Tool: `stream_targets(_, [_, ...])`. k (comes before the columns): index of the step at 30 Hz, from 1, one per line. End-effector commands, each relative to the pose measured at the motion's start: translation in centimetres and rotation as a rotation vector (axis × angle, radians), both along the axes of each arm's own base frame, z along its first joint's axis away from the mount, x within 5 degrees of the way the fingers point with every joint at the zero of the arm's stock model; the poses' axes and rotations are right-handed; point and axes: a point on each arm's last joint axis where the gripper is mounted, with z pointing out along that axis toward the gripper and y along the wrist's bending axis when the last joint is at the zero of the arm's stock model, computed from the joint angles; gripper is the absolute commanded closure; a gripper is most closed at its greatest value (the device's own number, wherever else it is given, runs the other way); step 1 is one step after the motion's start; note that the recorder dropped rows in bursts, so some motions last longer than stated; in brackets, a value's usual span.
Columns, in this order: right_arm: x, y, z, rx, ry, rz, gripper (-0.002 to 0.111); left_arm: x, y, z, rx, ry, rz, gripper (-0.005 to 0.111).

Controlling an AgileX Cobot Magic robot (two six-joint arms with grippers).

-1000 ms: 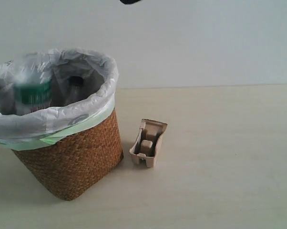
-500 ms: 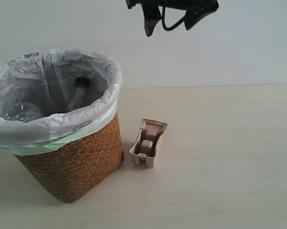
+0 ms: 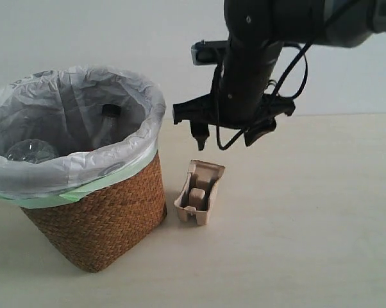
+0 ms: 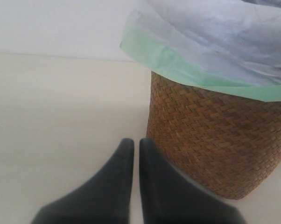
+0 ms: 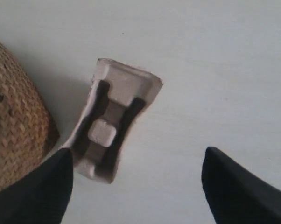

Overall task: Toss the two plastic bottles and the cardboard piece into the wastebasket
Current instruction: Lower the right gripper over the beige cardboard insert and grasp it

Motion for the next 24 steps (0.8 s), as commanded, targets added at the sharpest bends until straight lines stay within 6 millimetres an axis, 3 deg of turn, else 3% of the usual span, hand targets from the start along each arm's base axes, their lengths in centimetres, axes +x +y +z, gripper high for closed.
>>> stream_targets(1, [0.7, 1.0, -2.8, 0.103, 0.006, -0.037, 0.041, 0.0, 0.0, -0.1, -0.004, 0.0, 0.003, 0.103])
stream_targets(7, [1.4, 1.7, -5.8, 0.105, 0.054, -0.085, 0.041, 0.0, 0.0, -0.1, -0.004, 0.0, 0.003, 0.103])
stream_targets(24, [2.6, 2.5, -9.2, 0.132, 0.049, -0.11, 0.041, 0.0, 0.0, -0.1, -0.004, 0.0, 0.003, 0.103])
